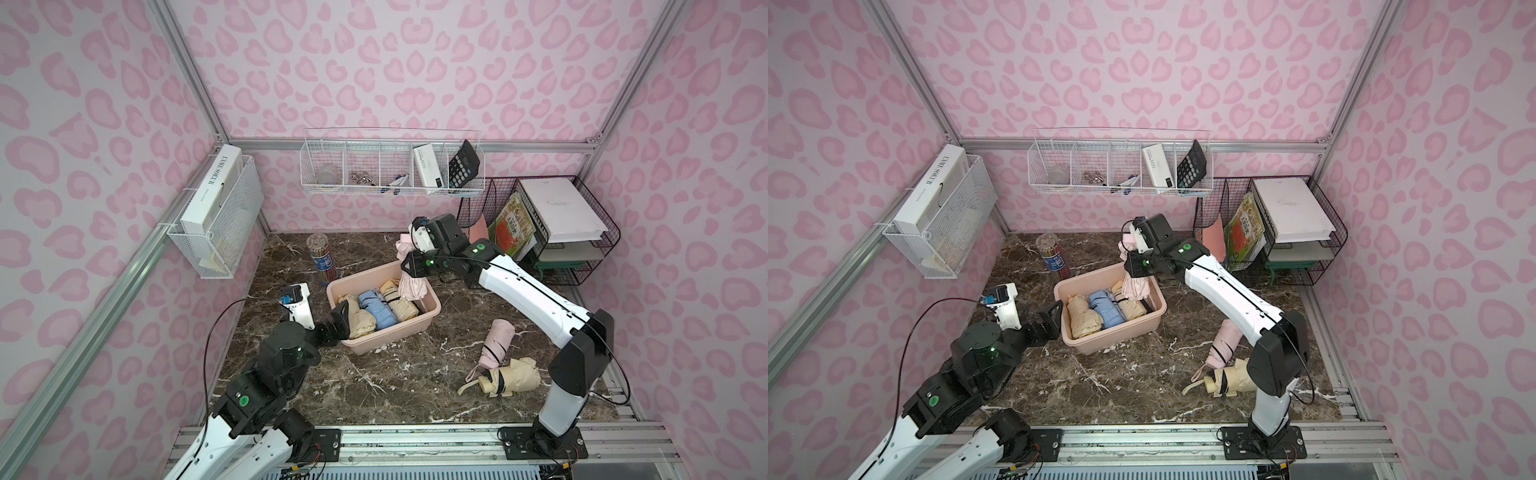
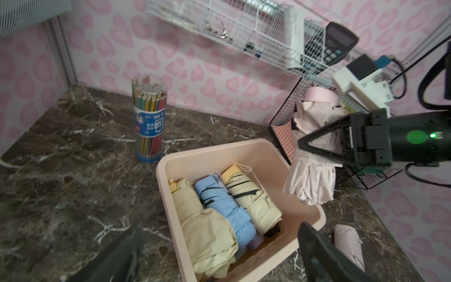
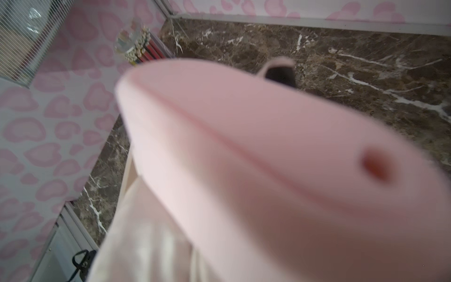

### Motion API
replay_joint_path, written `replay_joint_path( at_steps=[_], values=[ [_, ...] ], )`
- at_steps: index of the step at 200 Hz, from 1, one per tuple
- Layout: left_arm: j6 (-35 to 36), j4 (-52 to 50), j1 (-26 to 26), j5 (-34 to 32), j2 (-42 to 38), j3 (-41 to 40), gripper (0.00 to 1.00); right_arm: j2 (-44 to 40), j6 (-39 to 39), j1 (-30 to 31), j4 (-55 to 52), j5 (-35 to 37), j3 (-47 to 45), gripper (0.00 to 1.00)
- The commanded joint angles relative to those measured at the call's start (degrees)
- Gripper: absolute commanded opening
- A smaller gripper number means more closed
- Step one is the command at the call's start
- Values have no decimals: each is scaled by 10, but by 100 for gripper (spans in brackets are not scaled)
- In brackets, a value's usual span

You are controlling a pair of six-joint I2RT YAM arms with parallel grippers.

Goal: Put the umbrella into the storage box
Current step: Place the umbrella in the storage box.

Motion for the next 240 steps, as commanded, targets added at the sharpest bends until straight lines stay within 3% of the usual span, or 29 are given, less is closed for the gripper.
replay_joint_path(
  at_steps=[1, 55, 107, 157, 175, 190, 240],
  values=[
    [-98, -98, 0, -50, 21, 8, 98, 44, -85, 12, -96, 33, 61, 26],
    [-184, -170, 5, -25, 88, 22, 98, 177, -125, 30, -220, 101, 204, 25],
    [-213, -185, 16, 7, 131, 32, 97, 204, -130, 39, -227, 194, 196, 24],
    [-221, -176, 40, 45, 149, 31, 98, 202, -119, 41, -205, 191, 190, 69],
    [-217, -172, 49, 55, 151, 31, 98, 186, -117, 44, -199, 196, 190, 75],
    [-213, -168, 55, 63, 152, 30, 98, 169, -115, 47, -195, 200, 183, 74],
    [-209, -156, 64, 81, 165, 30, 97, 94, -91, 60, -128, 171, 28, 41]
  ],
)
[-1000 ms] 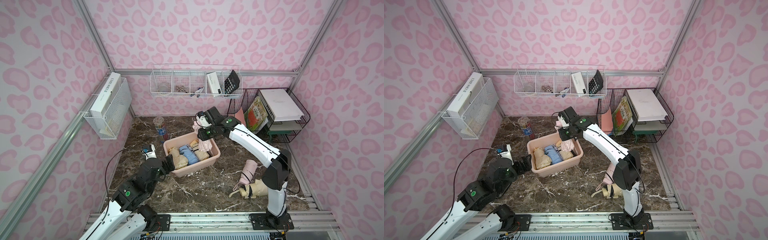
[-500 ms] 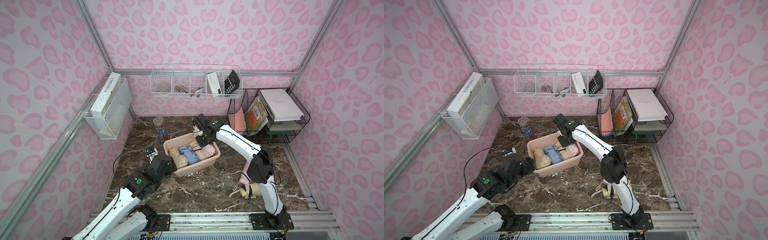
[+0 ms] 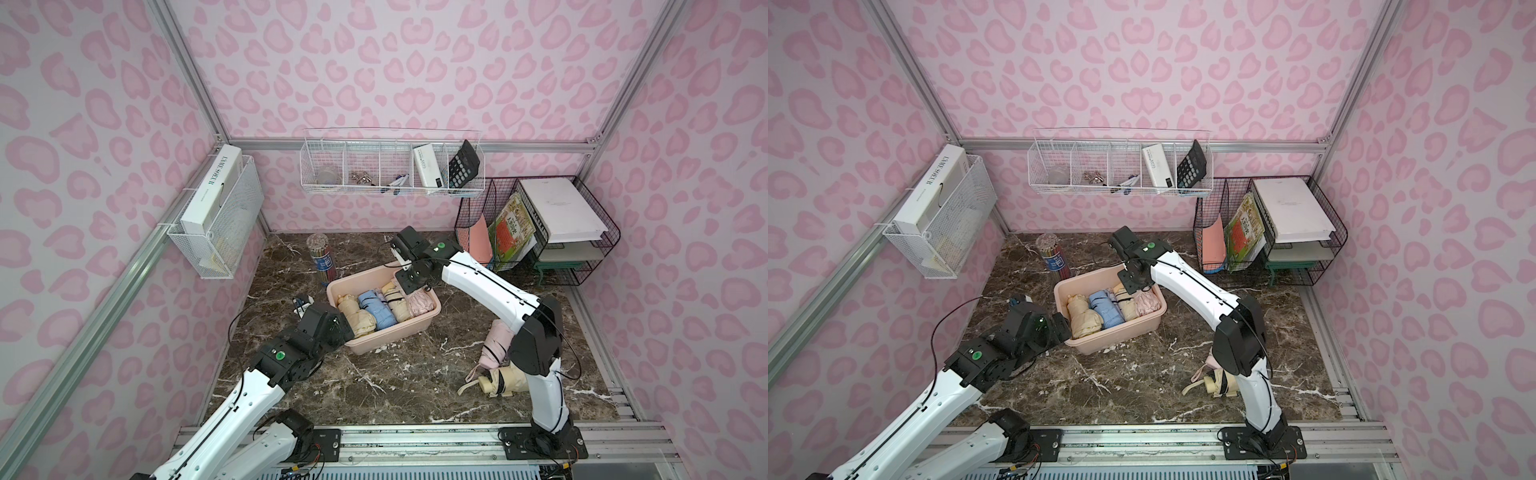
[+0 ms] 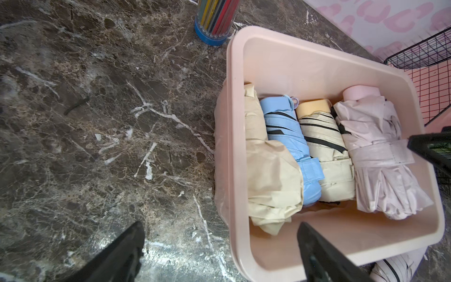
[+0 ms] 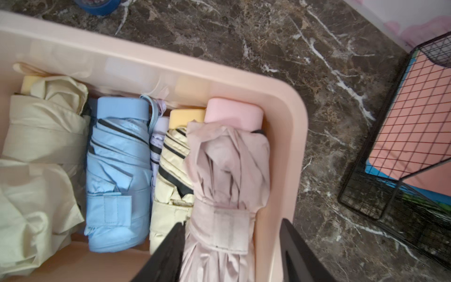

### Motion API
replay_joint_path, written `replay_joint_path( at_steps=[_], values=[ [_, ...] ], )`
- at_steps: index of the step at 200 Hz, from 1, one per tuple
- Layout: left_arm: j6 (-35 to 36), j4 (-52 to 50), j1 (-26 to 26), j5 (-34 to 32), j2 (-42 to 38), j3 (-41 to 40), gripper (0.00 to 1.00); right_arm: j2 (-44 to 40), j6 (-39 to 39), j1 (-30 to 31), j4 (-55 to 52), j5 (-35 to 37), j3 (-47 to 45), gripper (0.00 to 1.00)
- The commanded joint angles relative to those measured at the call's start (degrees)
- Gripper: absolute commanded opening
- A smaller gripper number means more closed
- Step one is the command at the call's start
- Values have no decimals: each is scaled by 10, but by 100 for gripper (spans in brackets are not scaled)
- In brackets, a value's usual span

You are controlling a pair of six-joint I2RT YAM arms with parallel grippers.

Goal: Put the umbrella into the storage box
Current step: Place the umbrella in the storage box.

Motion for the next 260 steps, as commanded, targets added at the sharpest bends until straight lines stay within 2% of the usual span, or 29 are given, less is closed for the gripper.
replay_joint_path(
  at_steps=[1, 42, 112, 133, 176, 210, 260],
  values=[
    [3, 16, 2, 13, 5, 2, 97, -23, 24, 3, 39, -20, -65, 41],
    [3, 20, 6, 17, 10, 3, 97, -38, 49, 3, 100, -13, -148, 23],
    [0, 15, 8, 14, -1, 0, 97, -8, 49, -1, 134, 8, -180, 21],
    [0, 14, 9, 12, -5, -2, 97, -26, 50, 2, 131, 8, -164, 26],
    [10, 31, 10, 11, -5, -3, 97, -97, 48, 3, 155, -23, -143, 51],
    [21, 41, 11, 13, 0, -1, 98, -163, 76, 2, 172, -7, -195, 54],
    [23, 51, 11, 16, 11, 2, 98, -278, 186, -17, 182, 65, -327, 60]
  ],
)
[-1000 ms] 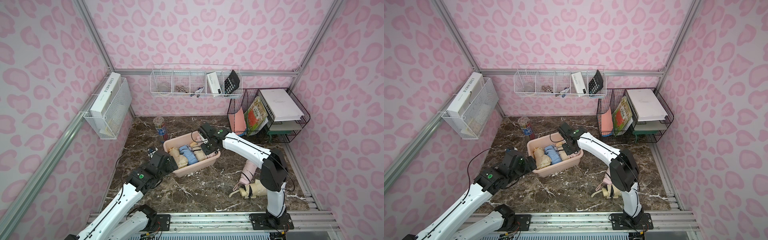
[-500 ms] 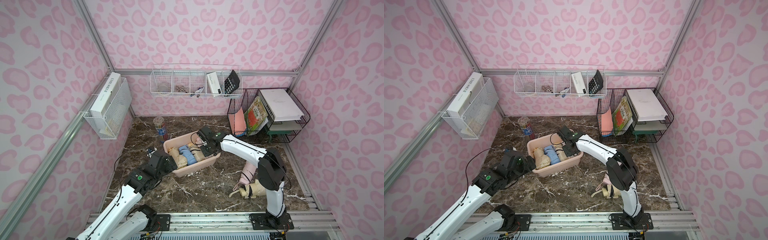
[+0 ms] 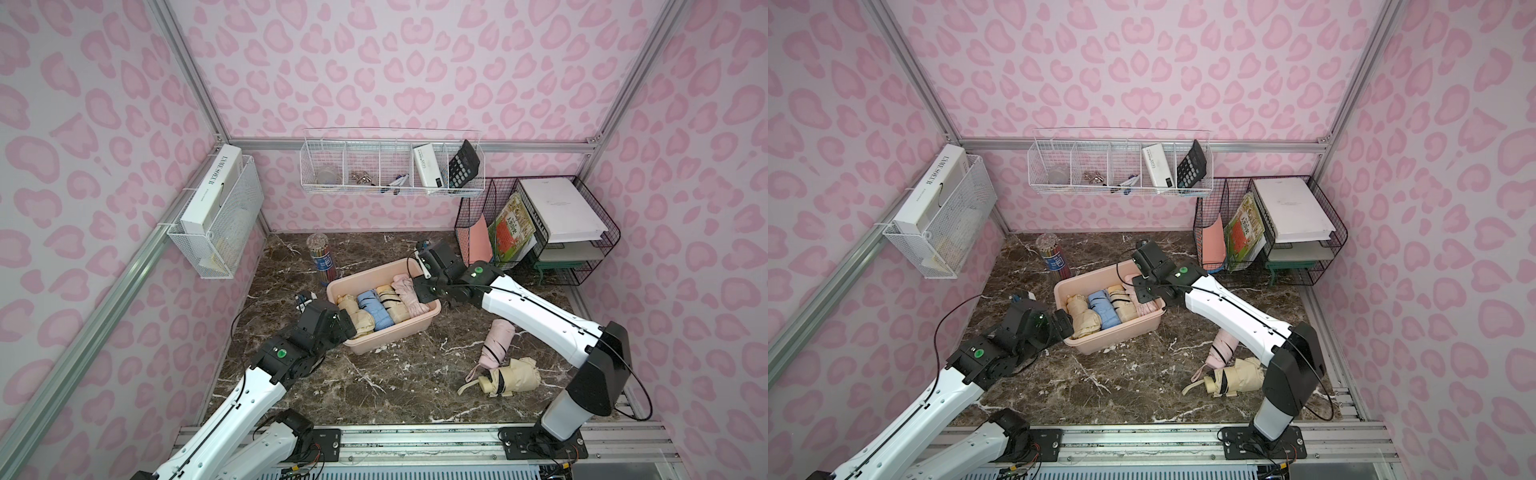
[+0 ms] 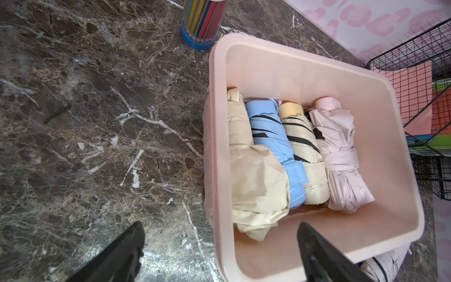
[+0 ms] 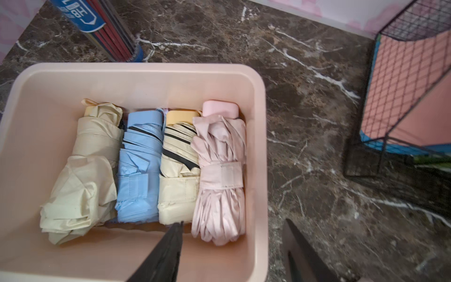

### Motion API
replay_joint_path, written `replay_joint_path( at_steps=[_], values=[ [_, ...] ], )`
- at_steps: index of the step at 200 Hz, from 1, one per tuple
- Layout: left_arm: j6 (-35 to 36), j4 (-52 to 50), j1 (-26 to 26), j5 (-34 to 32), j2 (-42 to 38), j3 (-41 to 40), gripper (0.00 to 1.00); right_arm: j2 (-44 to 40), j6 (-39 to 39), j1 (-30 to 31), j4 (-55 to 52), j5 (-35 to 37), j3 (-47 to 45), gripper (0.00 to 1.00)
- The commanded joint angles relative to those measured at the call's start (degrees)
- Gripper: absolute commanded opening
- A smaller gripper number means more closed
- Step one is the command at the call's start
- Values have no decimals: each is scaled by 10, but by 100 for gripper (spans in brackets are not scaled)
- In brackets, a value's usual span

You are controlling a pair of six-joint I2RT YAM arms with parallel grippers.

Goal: Put the umbrella into the storage box
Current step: Place the umbrella in the storage box, then pick up the umbrella from the center of the board.

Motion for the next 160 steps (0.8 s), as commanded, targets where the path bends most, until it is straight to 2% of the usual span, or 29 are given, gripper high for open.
replay_joint_path(
  at_steps=[1, 42, 67, 96, 126, 160],
  values=[
    [6, 12, 1, 0, 4, 4, 98, -42, 76, -12, 11, 46, -51, 60],
    [1, 11, 1, -7, 5, 5, 98, -129, 231, -80, -24, 90, -179, 63],
    [-6, 8, 1, -9, 2, 2, 98, -164, 293, -126, -59, 82, -234, 66],
    [-9, 6, 1, -12, -2, -1, 98, -201, 318, -156, -49, 84, -303, 72],
    [-12, 6, 1, -12, -6, -4, 98, -216, 312, -185, -26, 67, -351, 80],
    [-14, 7, 1, -12, -10, -7, 98, -219, 292, -219, 24, 11, -407, 86]
  ],
)
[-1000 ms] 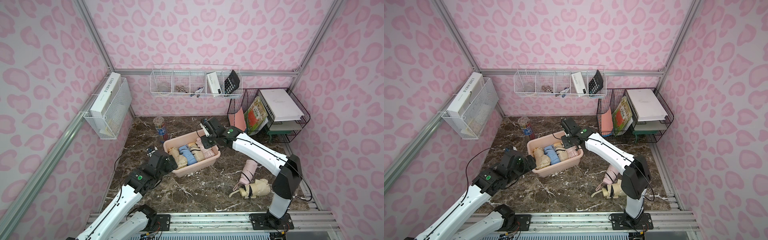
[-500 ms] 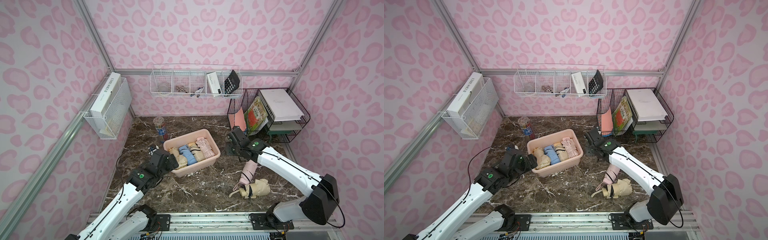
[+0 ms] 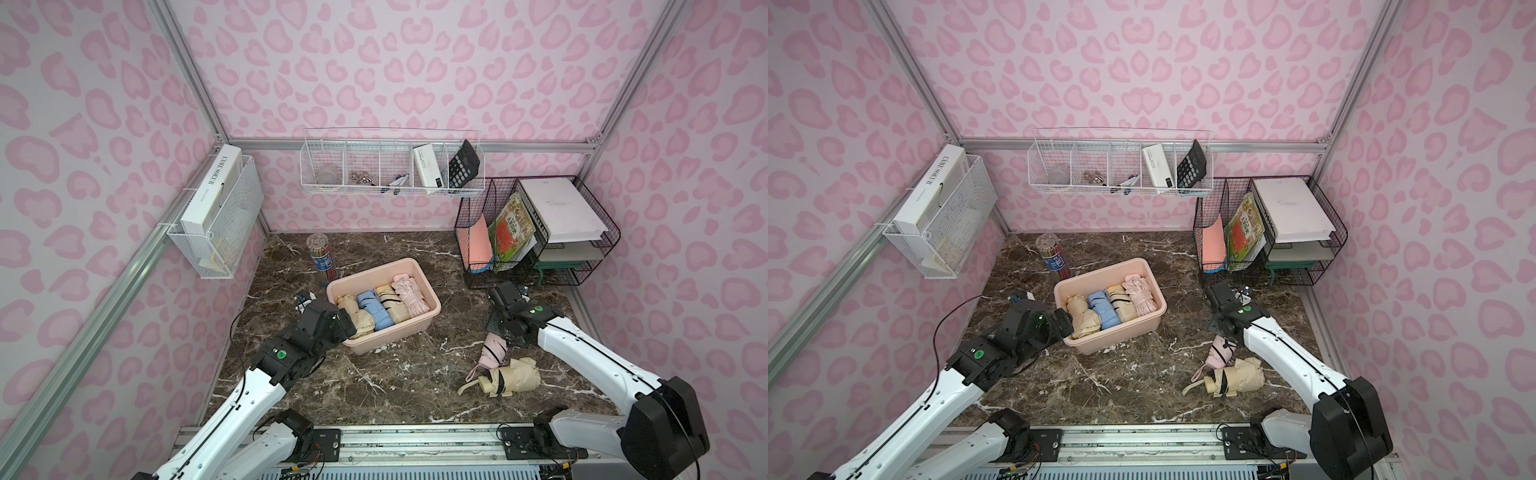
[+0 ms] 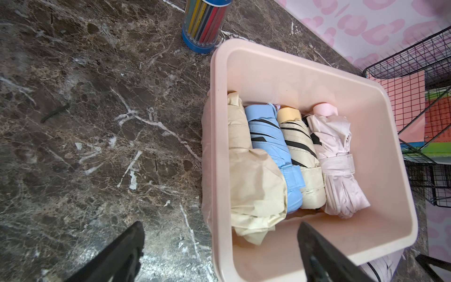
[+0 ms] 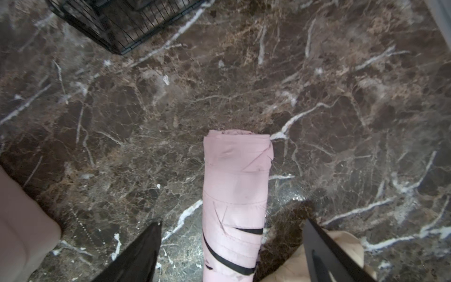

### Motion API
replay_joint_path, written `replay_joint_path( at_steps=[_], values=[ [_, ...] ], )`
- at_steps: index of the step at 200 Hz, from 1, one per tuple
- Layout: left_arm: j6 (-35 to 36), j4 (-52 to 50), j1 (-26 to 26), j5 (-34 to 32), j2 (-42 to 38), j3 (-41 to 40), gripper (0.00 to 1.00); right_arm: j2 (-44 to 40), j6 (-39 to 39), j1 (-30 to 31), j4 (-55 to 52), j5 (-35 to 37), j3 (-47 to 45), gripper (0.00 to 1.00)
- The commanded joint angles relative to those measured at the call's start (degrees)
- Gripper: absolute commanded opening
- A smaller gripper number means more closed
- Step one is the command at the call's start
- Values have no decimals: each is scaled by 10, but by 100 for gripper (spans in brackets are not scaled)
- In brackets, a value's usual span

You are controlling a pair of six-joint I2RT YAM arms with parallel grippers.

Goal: Put the umbrella into the storage box
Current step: Pick up the umbrella from the center of the board.

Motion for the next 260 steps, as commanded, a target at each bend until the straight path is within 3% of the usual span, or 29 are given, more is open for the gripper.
replay_joint_path(
  at_steps=[1, 24, 66, 130, 210, 260],
  values=[
    [-1, 1, 1, -8, -3, -1, 98, -2, -9, -18, 43, -41, -29, 86],
    [-1, 0, 1, -8, -6, -1, 98, 0, -23, -33, 75, -73, -57, 93],
    [-3, 0, 2, -9, -14, -4, 98, 19, -56, -51, 106, -101, -74, 94],
    [-4, -4, 1, -15, -24, -7, 98, 51, -78, -83, 145, -115, -93, 72],
    [-5, -2, 2, -15, -29, -10, 98, 89, -96, -95, 166, -120, -89, 64],
    [-5, -2, 2, -19, -38, -13, 98, 90, -85, -95, 180, -134, -98, 51]
  ],
)
